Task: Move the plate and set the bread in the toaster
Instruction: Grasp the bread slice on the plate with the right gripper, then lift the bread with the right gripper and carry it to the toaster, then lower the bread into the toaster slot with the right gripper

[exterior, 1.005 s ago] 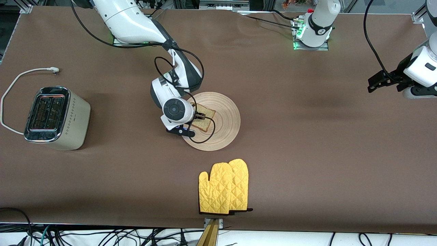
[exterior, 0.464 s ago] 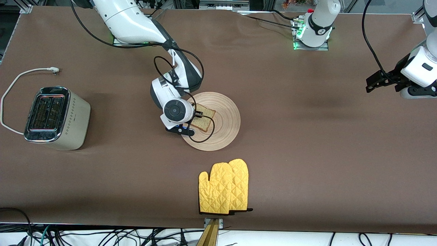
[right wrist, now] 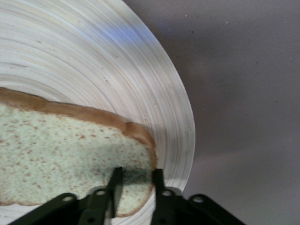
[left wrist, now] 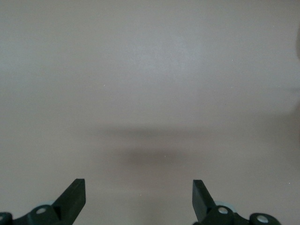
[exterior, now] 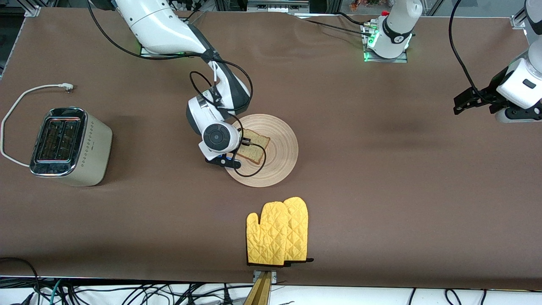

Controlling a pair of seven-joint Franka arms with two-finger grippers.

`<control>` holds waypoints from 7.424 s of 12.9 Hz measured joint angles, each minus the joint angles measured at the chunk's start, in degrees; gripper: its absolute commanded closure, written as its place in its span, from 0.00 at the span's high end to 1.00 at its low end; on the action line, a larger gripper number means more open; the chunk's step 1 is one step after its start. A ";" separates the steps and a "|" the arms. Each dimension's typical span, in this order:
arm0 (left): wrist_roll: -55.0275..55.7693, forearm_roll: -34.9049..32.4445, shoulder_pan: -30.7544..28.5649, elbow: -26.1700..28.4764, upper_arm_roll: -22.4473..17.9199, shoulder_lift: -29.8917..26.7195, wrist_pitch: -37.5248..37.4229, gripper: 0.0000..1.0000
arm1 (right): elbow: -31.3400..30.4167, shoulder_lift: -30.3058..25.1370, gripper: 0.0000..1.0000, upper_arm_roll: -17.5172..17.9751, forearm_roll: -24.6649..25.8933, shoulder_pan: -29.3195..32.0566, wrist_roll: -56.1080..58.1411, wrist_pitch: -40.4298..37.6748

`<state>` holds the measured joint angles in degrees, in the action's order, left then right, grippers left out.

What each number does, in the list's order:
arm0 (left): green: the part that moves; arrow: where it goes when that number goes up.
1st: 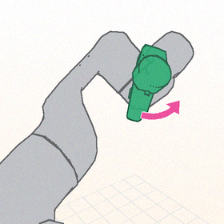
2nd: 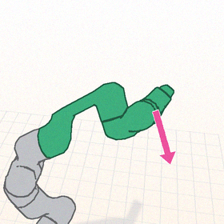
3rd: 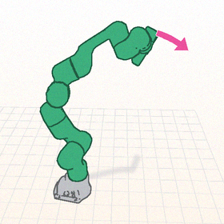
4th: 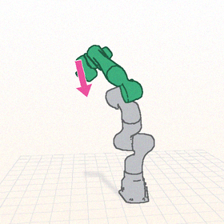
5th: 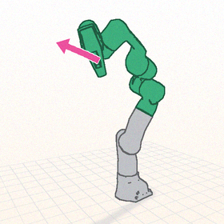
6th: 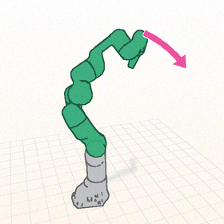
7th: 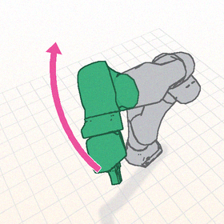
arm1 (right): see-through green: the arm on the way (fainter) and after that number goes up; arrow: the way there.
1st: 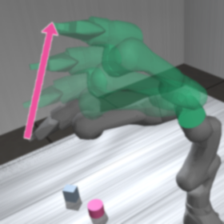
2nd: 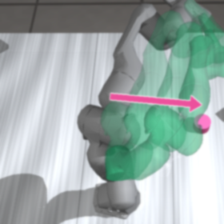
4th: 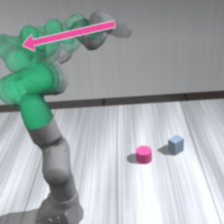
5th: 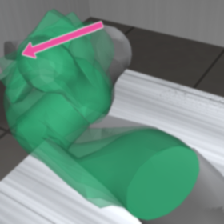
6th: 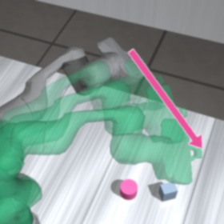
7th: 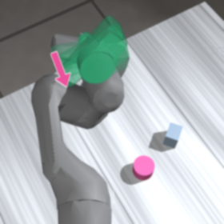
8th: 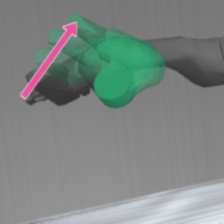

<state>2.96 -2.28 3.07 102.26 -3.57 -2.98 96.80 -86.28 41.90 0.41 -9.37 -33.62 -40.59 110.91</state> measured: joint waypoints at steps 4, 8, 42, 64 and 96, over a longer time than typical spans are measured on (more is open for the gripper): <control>0.00 0.00 -0.04 0.00 0.00 0.10 -0.01 1.00 | 0.00 0.05 0.00 0.00 -0.01 0.00 -0.04 0.02; 0.00 0.00 -0.17 0.00 0.00 0.19 -0.01 1.00 | 0.00 0.30 0.00 0.01 -0.01 -0.20 -0.04 0.38; 0.00 0.00 -1.31 1.01 0.02 0.38 -0.15 1.00 | 18.00 -7.29 0.00 -3.70 0.05 1.99 0.78 -24.91; 0.00 0.00 -1.47 1.02 0.32 0.39 -0.93 1.00 | 16.16 -16.72 0.00 -42.78 12.57 4.28 57.45 -48.02; 0.00 0.00 -1.73 1.02 0.43 0.39 -1.11 1.00 | 13.83 -9.15 0.00 -41.69 12.52 13.74 72.17 -32.17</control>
<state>2.96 -2.28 1.33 103.28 -3.14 -2.59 95.69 -72.45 32.74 -41.28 3.15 -19.87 31.58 78.74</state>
